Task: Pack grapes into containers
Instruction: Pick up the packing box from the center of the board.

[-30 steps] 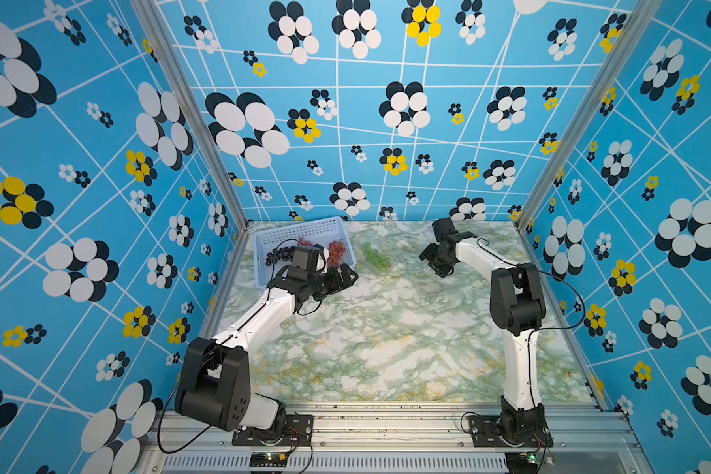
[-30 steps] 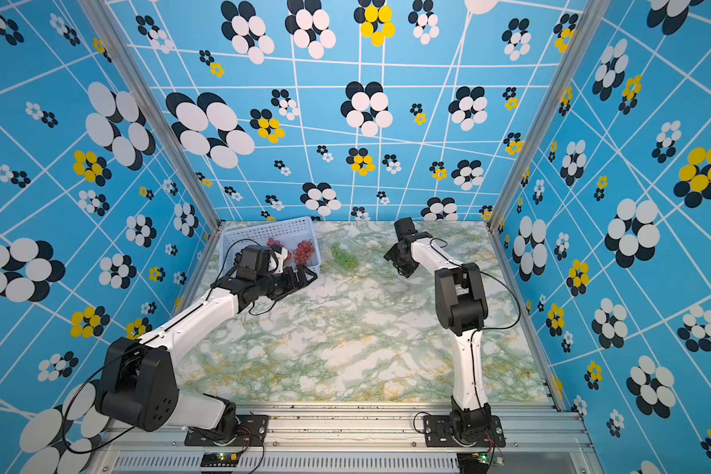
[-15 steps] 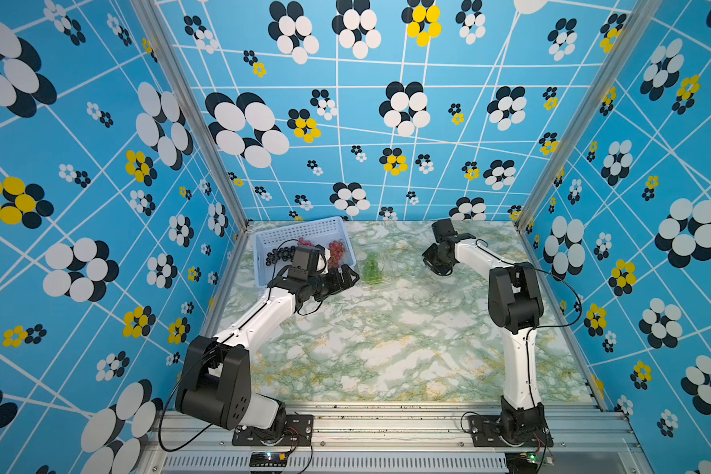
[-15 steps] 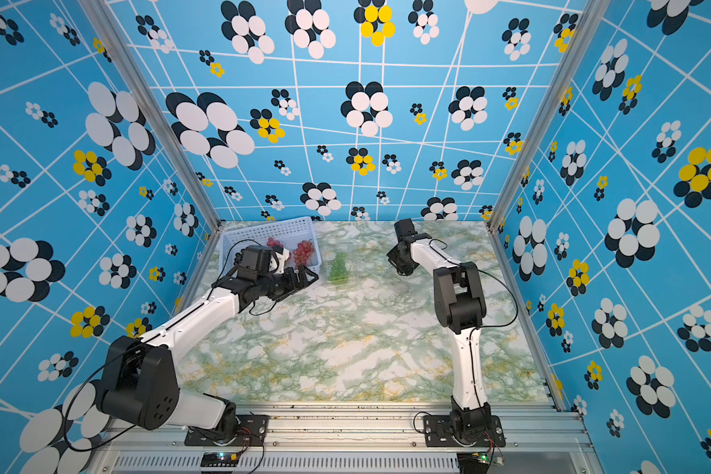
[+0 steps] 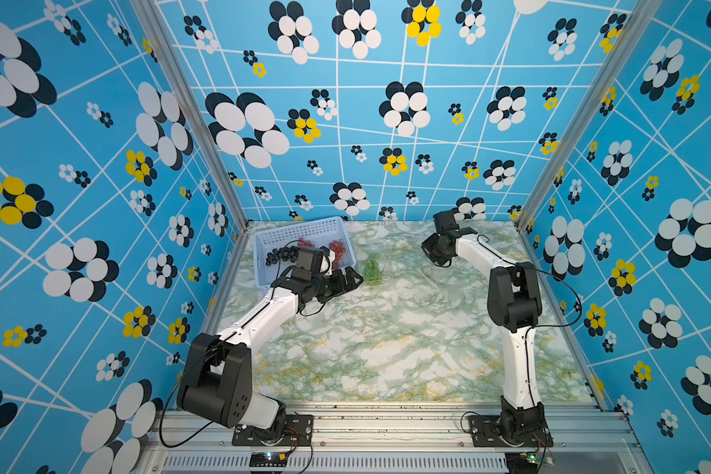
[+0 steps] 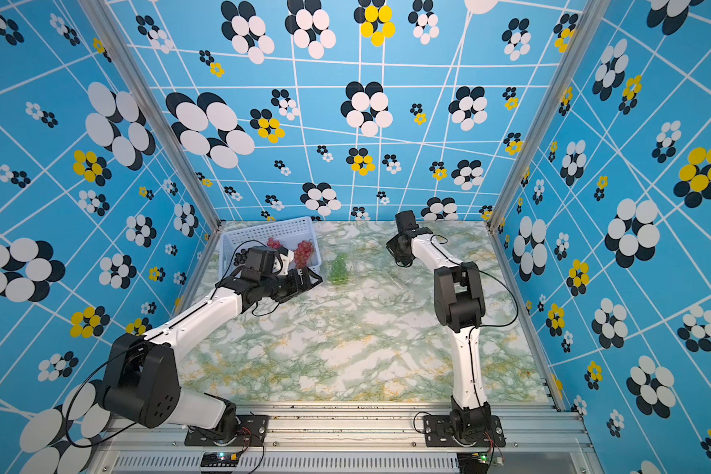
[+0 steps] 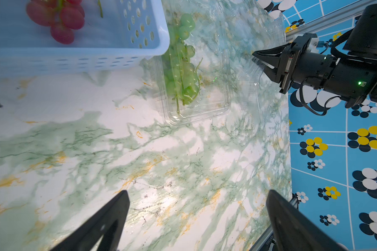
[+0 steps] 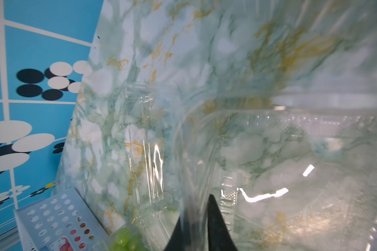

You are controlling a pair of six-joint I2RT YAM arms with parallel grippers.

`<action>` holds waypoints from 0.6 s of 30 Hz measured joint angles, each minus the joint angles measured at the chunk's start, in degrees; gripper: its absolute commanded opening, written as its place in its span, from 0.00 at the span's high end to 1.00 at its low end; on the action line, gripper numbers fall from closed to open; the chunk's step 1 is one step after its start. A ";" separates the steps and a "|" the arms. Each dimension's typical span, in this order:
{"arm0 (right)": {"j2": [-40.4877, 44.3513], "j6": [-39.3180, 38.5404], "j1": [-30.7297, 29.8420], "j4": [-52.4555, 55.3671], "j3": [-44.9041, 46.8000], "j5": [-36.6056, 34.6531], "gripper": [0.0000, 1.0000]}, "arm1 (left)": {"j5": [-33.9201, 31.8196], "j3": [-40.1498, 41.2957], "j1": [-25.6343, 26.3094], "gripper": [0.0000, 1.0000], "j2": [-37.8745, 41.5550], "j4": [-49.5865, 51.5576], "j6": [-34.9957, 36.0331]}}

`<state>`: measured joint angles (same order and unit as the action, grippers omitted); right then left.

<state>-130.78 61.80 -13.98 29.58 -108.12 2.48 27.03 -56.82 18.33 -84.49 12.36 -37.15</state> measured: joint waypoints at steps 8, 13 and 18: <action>1.99 0.46 0.04 -2.84 2.29 2.54 0.89 | 1.73 0.02 7.34 0.00 -7.69 -9.38 -5.79; 3.82 0.44 0.11 -4.15 3.32 4.13 0.88 | 1.68 -0.61 9.81 0.00 -14.71 -15.69 -9.49; 4.70 0.42 0.22 -5.42 4.61 5.68 0.88 | 0.37 -2.69 9.81 0.01 -19.45 -19.37 -11.52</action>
<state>-126.08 62.22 -13.76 24.16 -103.50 8.16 27.40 -59.51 28.14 -103.94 -7.01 -48.66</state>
